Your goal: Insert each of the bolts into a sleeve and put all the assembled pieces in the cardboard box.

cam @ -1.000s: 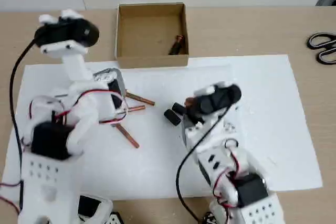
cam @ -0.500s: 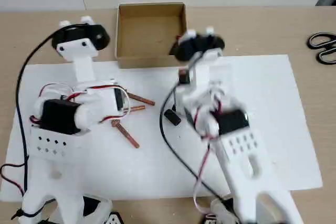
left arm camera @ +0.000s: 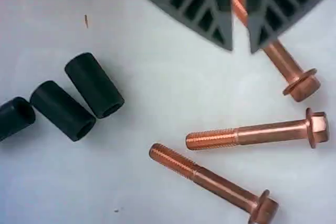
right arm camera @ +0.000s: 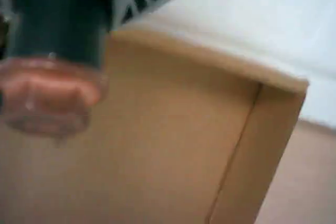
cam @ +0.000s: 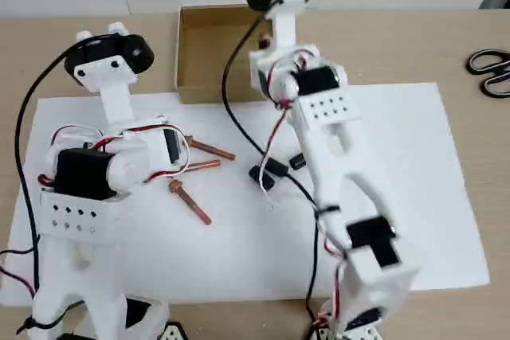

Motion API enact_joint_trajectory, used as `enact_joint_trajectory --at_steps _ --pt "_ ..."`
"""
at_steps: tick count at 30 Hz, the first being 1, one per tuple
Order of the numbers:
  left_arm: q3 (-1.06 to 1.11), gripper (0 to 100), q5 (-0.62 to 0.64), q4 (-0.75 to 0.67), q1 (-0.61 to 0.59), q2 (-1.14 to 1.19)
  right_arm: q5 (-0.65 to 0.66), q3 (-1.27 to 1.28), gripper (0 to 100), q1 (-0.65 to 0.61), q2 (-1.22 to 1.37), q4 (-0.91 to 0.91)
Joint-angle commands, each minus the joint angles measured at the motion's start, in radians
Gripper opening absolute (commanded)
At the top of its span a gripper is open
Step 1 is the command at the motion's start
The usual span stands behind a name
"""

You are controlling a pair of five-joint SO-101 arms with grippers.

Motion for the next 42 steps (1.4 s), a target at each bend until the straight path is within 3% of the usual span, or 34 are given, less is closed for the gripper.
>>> enact_joint_trajectory --at_steps 1,10,22,28,34,42 --pt "-0.038 1 0.005 0.006 -0.005 -0.002 0.009 -0.199 0.3 0.010 0.114 -0.073" --pt "-0.038 1 0.006 0.006 -0.005 -0.002 0.049 -0.437 0.3 0.005 0.463 -0.228" --pt "0.018 1 0.046 -0.002 -0.006 0.000 0.052 -0.649 0.4 0.004 0.731 -0.249" --pt "0.035 1 0.046 -0.003 -0.006 -0.002 0.149 -0.652 1.5 -0.019 0.737 -0.200" --pt "0.035 1 0.046 -0.031 -0.006 -0.002 0.170 -0.654 19.9 -0.042 0.711 -0.142" --pt "0.035 1 0.046 -0.023 -0.006 -0.008 0.172 -0.654 20.5 -0.039 0.611 -0.143"
